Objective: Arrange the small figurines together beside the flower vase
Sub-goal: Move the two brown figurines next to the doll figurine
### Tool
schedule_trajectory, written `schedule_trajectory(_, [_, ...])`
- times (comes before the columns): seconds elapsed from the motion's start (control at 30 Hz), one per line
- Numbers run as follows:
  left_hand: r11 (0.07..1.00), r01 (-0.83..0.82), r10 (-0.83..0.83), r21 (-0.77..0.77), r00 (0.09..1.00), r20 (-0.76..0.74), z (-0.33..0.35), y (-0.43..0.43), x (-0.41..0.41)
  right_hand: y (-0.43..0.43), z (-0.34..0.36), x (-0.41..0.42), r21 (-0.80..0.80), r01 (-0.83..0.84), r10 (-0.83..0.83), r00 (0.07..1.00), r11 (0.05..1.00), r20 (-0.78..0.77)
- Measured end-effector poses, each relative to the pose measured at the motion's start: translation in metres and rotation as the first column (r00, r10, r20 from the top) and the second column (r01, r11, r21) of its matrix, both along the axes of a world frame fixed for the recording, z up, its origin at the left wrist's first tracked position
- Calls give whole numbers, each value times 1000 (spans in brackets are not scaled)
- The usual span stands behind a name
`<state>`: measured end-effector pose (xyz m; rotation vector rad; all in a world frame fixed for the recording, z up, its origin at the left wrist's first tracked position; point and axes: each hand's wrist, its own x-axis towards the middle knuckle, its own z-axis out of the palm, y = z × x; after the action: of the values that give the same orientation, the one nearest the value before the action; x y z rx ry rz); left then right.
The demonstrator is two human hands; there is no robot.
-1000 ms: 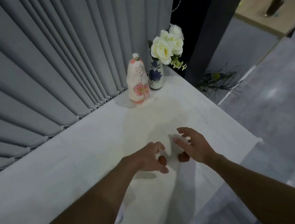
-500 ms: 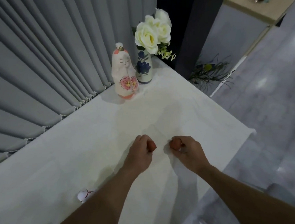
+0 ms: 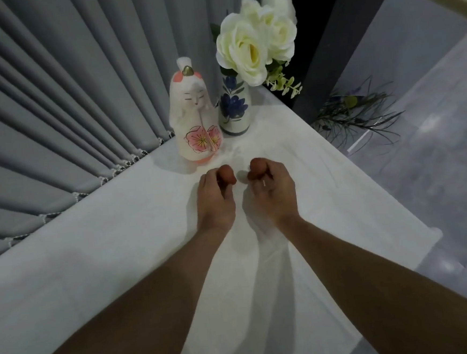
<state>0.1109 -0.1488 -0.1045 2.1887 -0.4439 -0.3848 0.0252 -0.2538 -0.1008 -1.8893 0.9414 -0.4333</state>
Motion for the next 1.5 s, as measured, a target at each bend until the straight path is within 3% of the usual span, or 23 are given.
schedule_trajectory(0.1, [998,-50,50,-48,999,0,-4,-13,3,-2,-2,15,61,34,-36,999,998,25])
schedule_trajectory(0.33, [985,-103,104,-139,995,0,-10,-28,13,-11,-16,30,-64,60,-54,995,996,89])
schedule_trajectory(1.13, [982,-104,112,-158,993,42,-13,-27,16,3,-11,34,-79,167,-157,980,983,124])
schedule_trajectory(1.5, [981,-122,132,-152,990,57,-14,-30,15,0,-11,29,-80,86,-77,990,993,115])
